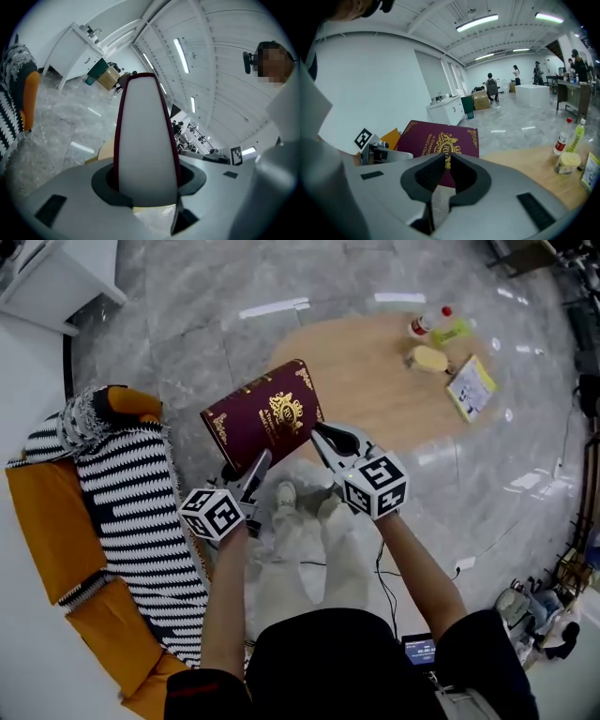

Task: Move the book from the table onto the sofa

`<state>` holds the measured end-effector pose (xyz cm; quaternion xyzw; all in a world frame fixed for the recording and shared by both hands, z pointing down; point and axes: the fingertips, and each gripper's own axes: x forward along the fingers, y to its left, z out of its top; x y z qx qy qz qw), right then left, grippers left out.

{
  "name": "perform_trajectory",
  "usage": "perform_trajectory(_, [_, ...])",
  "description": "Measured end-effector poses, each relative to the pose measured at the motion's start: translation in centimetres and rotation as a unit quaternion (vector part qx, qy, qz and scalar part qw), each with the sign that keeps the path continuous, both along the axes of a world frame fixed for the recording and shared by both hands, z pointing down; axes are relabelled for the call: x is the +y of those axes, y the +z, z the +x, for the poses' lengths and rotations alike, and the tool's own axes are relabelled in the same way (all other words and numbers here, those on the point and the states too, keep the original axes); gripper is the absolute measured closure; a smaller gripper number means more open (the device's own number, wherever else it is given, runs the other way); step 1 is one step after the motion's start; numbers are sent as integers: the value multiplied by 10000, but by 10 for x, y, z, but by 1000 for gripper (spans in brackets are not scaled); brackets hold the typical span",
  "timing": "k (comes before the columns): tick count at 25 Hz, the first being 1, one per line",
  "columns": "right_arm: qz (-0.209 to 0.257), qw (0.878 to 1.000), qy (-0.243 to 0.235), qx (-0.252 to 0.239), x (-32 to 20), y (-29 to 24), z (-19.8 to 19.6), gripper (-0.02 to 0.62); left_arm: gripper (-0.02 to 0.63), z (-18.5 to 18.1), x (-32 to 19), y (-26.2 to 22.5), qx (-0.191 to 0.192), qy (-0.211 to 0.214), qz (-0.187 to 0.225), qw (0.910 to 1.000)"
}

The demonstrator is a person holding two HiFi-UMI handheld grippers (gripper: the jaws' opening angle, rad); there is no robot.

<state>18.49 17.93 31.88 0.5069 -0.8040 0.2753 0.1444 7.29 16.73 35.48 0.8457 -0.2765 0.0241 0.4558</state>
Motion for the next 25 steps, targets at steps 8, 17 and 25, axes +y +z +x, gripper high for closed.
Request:
perform_trajectory(8, [490,9988,-36,57,-5,-82,-28,566,377,-35,3,-78,17,-66,531,9986])
perform_trajectory(17, [930,9944,-495,25,-13,-148,-27,577,382,-35,3,-155,-6,-594,1069,9925])
perform_trajectory(25, [1204,9880,-955,-126,-17,-187,-58,577,385,-69,9,-204,-103,-1085,1459,9833])
